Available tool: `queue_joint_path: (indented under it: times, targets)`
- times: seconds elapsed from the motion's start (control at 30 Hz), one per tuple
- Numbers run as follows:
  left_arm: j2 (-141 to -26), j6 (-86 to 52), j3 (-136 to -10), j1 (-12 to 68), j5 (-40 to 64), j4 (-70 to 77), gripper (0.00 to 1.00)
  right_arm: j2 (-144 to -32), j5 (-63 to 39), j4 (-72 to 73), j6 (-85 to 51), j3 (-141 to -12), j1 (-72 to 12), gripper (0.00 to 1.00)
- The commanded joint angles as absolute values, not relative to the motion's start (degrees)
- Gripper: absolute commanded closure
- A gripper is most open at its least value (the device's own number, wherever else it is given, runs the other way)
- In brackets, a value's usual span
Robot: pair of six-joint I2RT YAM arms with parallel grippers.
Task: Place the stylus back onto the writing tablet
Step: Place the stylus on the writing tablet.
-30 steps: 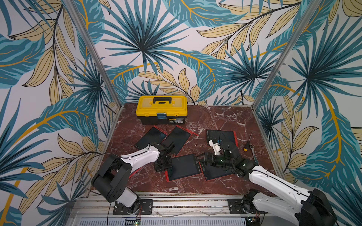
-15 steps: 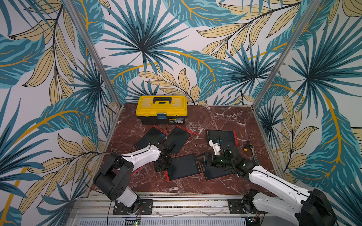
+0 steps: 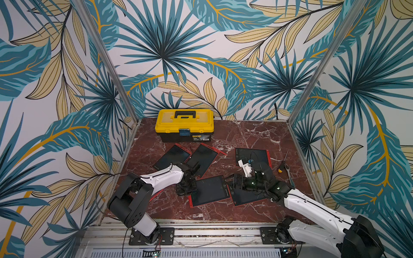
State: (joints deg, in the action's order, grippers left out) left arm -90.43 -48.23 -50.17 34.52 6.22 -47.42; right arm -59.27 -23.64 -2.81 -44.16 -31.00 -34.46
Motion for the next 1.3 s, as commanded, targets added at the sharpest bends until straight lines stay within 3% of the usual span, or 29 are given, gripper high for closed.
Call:
queue_joint_path:
  times: [0.0,0.33,0.7,0.83,1.0,1.27]
  targets:
    - [-93.28,-48.33,-49.26,34.94,4.72,-47.11,1.00,-59.21,-23.89,-1.97,-43.95,-29.79,-34.65,0.00]
    - [-83.85,-47.90,-51.57,33.66,4.30,-47.15,1.00,-59.31,-24.15,-1.02,-43.59,-30.13,-34.69,0.00]
    - [-75.85,-43.71,-54.52,22.62,6.38,-48.37,0.64,-59.94,-22.63,-1.30,-42.44,-33.60,-34.65,0.00]
    - [-76.39,-41.82,-57.12,17.70,3.73,-48.48,0.61,-60.03,-21.60,-3.48,-41.25,-35.29,-34.66,0.00]
    - [-78.91,-36.14,-62.03,11.64,2.54,-47.08,0.50,-60.28,-20.00,-3.97,-41.13,-36.21,-34.63,0.00]
    - [-84.69,-33.31,-66.12,0.28,9.19,-39.11,0.36,-65.94,-11.35,-5.81,-40.13,-40.93,-34.64,0.03]
